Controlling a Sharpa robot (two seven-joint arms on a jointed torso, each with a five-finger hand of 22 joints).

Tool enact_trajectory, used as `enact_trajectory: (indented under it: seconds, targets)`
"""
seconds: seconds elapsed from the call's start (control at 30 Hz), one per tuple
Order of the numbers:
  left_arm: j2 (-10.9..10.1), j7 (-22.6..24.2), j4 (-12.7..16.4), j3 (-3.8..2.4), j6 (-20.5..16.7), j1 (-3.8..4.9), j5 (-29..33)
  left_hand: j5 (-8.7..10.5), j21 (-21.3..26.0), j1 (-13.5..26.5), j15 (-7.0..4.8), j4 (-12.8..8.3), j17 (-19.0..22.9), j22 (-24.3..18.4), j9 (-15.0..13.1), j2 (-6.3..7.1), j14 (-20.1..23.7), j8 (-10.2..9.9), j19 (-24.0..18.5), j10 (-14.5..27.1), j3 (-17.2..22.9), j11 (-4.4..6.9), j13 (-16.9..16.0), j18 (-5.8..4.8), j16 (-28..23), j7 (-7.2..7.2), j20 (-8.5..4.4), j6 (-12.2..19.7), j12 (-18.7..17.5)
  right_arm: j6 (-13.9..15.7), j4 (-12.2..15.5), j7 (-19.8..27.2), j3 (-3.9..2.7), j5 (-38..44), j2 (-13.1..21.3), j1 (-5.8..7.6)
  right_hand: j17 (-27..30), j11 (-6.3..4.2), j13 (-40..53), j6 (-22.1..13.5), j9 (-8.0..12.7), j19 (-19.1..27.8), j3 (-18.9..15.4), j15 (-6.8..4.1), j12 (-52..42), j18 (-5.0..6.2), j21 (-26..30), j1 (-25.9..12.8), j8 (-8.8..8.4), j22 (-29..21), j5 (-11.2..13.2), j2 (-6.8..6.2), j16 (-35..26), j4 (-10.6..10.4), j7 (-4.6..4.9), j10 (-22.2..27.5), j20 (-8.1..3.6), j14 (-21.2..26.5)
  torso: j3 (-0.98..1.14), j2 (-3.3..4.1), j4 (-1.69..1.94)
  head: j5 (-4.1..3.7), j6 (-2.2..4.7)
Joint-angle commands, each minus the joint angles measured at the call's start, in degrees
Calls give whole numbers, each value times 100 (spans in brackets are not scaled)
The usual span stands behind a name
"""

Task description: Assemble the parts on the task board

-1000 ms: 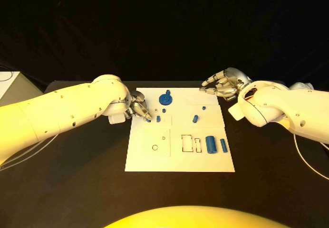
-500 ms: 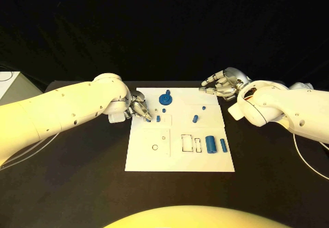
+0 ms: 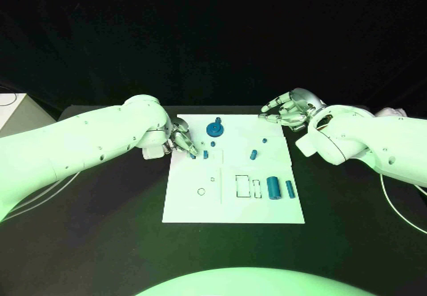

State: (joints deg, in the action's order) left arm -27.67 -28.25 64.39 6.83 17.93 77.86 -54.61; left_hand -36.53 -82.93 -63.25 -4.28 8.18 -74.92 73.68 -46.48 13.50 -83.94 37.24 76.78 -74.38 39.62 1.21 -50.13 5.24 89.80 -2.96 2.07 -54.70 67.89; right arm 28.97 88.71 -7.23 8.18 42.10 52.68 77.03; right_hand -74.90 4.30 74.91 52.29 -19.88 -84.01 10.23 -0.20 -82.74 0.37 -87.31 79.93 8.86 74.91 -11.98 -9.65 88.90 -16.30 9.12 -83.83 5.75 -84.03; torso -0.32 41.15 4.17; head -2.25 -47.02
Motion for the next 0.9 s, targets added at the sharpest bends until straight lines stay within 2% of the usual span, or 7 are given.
enact_trajectory:
  seconds: [0.03,0.37,0.63,0.73,0.9]
  targets:
    - [50,-86,-55,27,-45,-34,-24,-23,-23,-13,-26,-1179,-1508,-5,-17,-61,-606,-3,6,36,1155,24,6,-109,20,7,-7,-26,-6,-65,8,56,-1,17,-4,-4,-1183,1,876,36,5,-461,-5,23,11,39,25,-50,7,1312,-30,14,-33,-5,2,-6,18,-516,-1,8,-7,-2,-4]
    - [200,-111,-205,38,-2,-53,-74,-9,-14,-2,-24,-1170,-1508,-27,-10,-81,-606,-17,-13,68,1154,18,78,-104,20,-1,-8,-16,-51,-79,13,56,-1,23,-10,-4,-1183,1,876,36,5,-461,-5,23,11,39,25,-50,7,1312,-30,14,-33,-5,2,-6,18,-516,0,8,-7,-26,-22]
    - [212,-123,-206,41,99,-62,-84,46,17,24,-10,-1161,-1508,-92,-1,-104,-606,-43,-71,114,1110,2,147,-89,20,-20,-3,15,-104,-95,18,55,-1,23,-5,-4,-1183,1,876,36,5,-461,-5,23,11,39,25,-50,7,1312,-30,14,-33,-5,2,-6,18,-516,1,-3,2,-50,-42]
    - [203,-123,-200,42,101,-62,-87,101,65,51,19,-1129,-1471,-163,-7,-144,-594,-63,-140,180,911,-25,266,-75,4,-44,21,78,-193,-99,21,54,-1,23,0,-4,-1183,1,876,36,5,-461,-5,23,11,39,25,-50,7,1312,-30,14,-33,-5,2,-6,18,-516,0,-4,3,-54,-36]
    - [186,-120,-198,44,22,-63,-100,194,158,203,21,-851,-1397,-244,-72,-206,-570,-40,-199,230,211,-9,365,-62,-30,8,55,236,-267,-103,24,55,-1,23,5,-4,-1183,1,876,36,5,-461,-5,23,11,39,25,-50,7,1312,-30,14,-33,-5,2,-6,18,-516,-1,-6,4,-55,-31]
